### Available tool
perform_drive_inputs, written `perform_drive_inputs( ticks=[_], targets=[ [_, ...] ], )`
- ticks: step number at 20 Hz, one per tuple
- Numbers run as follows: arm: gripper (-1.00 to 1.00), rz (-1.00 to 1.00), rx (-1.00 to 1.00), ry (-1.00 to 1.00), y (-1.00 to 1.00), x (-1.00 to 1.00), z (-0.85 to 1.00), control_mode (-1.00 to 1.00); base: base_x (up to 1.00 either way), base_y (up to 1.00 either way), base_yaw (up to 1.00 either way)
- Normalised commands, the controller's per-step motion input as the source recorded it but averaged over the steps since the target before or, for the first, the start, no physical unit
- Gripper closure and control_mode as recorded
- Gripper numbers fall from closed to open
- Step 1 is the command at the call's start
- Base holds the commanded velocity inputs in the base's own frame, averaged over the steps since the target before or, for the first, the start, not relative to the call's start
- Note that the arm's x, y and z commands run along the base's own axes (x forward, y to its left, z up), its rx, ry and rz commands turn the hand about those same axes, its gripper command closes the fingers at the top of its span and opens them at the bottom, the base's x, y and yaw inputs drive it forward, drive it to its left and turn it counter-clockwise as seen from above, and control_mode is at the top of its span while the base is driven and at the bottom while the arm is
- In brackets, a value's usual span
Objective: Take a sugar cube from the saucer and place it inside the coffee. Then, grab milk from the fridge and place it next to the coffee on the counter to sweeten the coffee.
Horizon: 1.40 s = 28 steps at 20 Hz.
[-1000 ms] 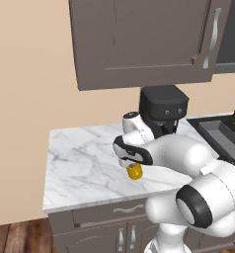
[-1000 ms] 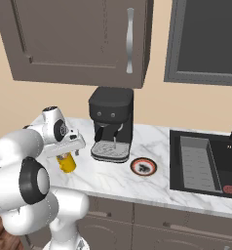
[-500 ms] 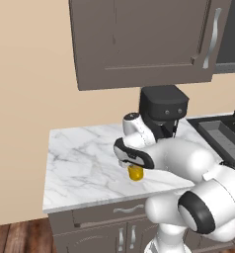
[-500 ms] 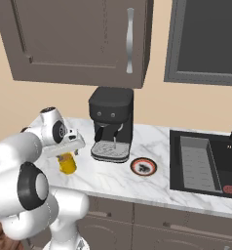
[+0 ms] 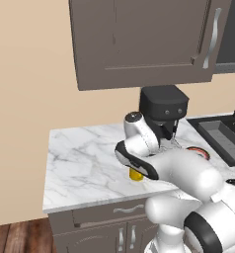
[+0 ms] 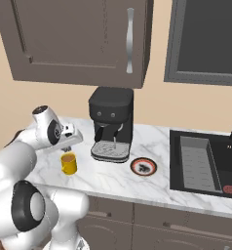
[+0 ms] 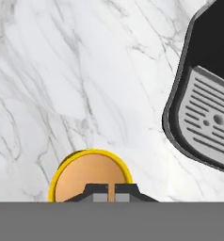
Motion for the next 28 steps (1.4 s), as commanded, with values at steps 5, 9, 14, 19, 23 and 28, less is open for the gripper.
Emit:
perform_drive_inputs(
  ticks=[5,9,14,19,23,28],
  targets=[
    [1.00,-0.03,0.00,-0.29,0.00,-0.14,0.53,-1.00,0.00,0.00,0.00],
    [1.00,-0.07,0.07,-0.28,-0.20,-0.62,0.69,-1.00,0.00,0.00,0.00],
    [1.00,-0.04,0.19,-0.22,-0.50,-0.64,0.80,-1.00,0.00,0.00,0.00],
    [1.00,-0.01,0.33,-0.13,-0.71,-0.58,0.90,-1.00,0.00,0.00,0.00],
    [1.00,0.00,0.27,-0.08,-0.57,-0.52,0.61,-1.00,0.00,0.00,0.00],
    [1.00,-0.03,0.08,-0.04,-0.25,-0.40,0.14,1.00,-0.33,-0.12,-0.09]
  ],
)
